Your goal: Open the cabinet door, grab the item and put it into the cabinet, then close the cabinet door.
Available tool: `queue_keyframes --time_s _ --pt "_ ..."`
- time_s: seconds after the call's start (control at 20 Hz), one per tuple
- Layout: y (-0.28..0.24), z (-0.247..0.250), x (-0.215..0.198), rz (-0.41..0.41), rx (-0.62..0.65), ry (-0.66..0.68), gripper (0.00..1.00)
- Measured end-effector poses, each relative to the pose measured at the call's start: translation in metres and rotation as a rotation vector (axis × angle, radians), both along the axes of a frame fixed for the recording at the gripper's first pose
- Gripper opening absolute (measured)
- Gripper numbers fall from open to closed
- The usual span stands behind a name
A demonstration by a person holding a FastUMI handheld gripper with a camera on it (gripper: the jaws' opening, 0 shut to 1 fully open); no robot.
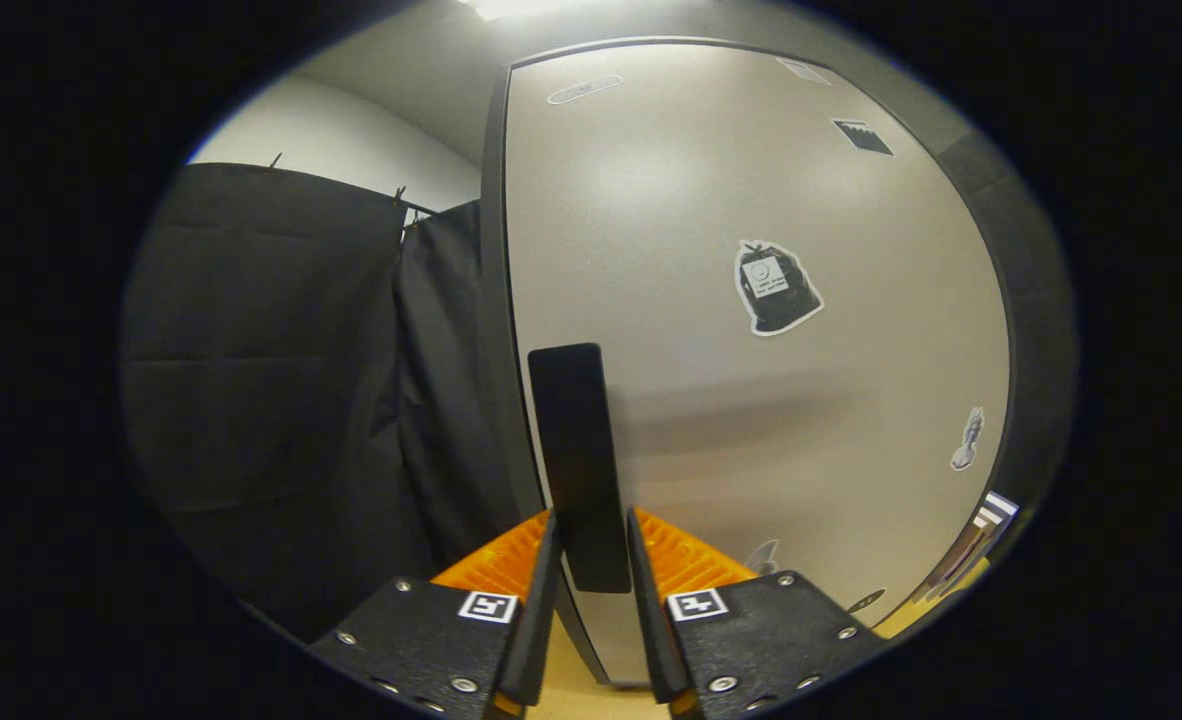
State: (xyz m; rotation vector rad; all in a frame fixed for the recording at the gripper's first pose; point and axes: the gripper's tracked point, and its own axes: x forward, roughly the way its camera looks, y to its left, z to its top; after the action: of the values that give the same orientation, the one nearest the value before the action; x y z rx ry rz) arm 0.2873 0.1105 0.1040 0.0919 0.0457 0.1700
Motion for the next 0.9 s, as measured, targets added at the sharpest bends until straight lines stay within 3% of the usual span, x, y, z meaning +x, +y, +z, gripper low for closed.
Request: queue_keyframes --time_s 0.05,0.15,0.9 --pt "0.000 -0.001 -0.003 -0.003 -0.027 0.002 0.33" --pt "0.000 -0.002 -0.006 0.005 -0.052 0.000 0.30" --pt "-0.031 0.000 -0.111 0.178 -0.114 0.070 0.25"
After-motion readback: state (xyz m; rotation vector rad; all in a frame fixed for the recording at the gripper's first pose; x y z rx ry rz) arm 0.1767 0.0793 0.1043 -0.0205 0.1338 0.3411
